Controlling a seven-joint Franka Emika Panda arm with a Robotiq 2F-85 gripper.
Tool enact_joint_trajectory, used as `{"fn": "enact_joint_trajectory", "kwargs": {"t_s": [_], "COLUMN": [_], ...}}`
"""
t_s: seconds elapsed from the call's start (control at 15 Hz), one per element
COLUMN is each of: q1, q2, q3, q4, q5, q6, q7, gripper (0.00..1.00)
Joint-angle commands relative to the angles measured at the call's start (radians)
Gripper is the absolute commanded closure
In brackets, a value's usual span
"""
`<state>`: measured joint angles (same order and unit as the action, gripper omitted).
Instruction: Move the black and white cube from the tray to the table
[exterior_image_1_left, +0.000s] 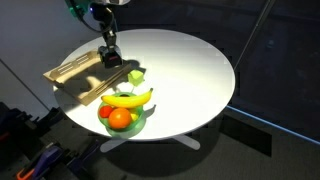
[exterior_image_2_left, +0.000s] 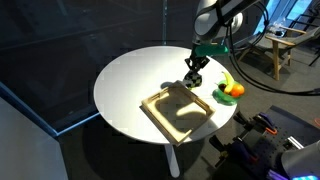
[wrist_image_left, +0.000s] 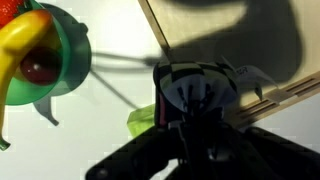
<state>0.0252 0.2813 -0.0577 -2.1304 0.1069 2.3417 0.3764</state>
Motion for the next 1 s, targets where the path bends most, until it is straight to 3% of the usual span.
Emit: {"fn": "enact_joint_trajectory", "kwargs": {"t_s": [0.0,0.93], "q1": [-0.021,-0.109], "q2": [-0.001,0.039], "q3": [-0.013,-0.073], "q4": [0.035,0.099], "q5": [0.022,0.029], "q6": [-0.033,-0.049], "q7": [0.024,0.001], "gripper": [0.94,0.94]}}
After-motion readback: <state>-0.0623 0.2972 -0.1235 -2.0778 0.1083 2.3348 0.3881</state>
